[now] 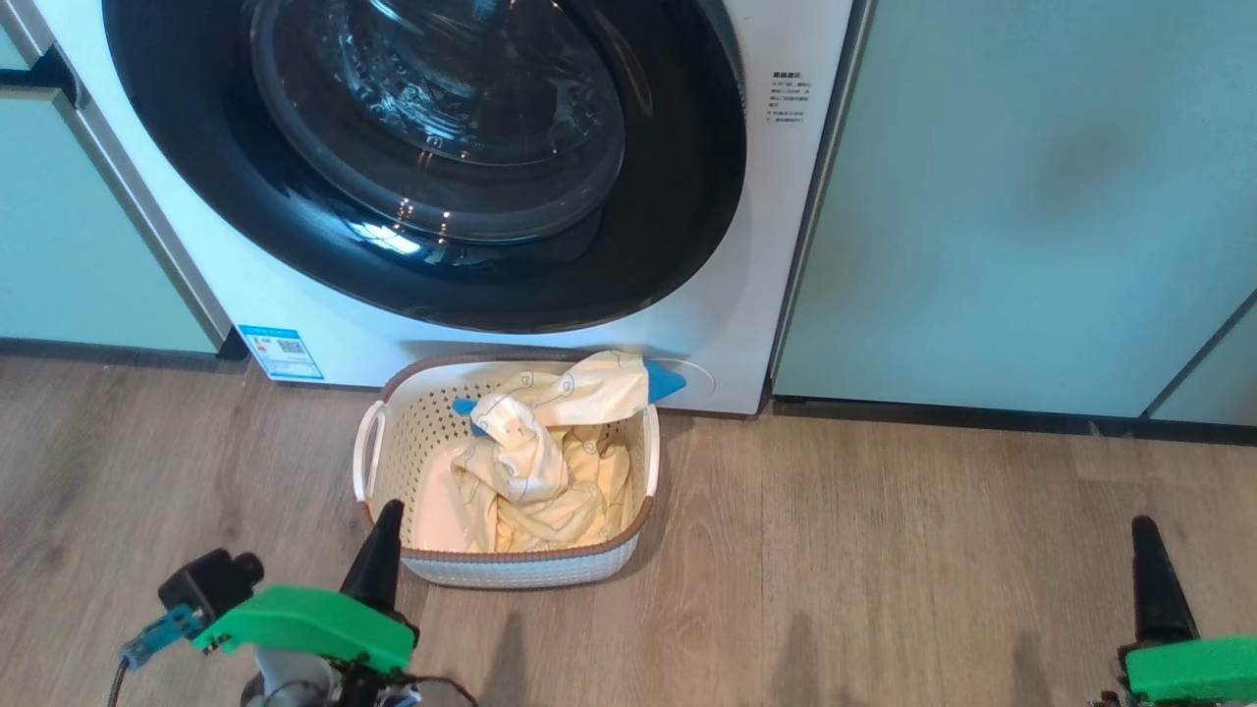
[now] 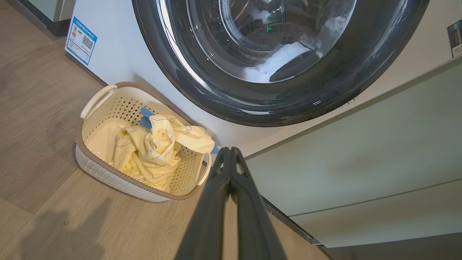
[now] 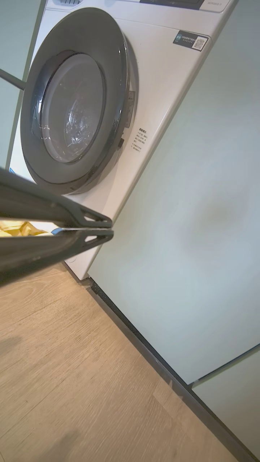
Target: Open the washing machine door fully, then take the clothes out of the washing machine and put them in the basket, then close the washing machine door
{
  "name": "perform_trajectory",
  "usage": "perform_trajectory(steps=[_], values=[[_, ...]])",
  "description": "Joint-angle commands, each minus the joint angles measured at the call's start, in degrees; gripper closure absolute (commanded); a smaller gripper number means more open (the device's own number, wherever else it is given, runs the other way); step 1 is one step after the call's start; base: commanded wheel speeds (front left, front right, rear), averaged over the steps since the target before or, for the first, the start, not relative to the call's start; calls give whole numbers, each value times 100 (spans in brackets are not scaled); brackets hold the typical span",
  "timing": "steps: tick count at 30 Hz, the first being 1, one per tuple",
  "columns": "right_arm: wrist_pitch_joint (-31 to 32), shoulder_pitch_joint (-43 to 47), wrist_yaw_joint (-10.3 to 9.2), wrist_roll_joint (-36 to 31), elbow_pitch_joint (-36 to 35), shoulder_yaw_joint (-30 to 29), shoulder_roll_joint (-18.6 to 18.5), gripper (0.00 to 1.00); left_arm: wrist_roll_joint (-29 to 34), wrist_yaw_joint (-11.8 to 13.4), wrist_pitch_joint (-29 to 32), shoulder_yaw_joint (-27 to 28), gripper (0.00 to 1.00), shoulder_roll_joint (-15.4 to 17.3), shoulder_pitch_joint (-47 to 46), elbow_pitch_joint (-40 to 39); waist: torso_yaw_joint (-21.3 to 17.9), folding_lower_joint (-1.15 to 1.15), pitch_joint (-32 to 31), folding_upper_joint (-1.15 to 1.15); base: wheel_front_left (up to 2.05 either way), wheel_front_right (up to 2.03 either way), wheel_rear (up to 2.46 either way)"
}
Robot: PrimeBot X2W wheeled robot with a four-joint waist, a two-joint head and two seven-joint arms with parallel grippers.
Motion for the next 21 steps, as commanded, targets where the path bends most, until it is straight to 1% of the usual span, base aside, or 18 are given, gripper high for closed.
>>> perform_trajectory(steps=[1, 21], values=[[43, -352, -9, 154, -149, 36, -121, 100, -156, -64, 28, 178, 100, 20, -294, -153, 1, 0, -3, 0, 0, 0, 0], [374, -524, -13, 1439, -6, -11, -140, 100, -1521, -129, 366, 323, 100, 24, -430, -22, 20, 0, -74, 0, 0, 0, 0]])
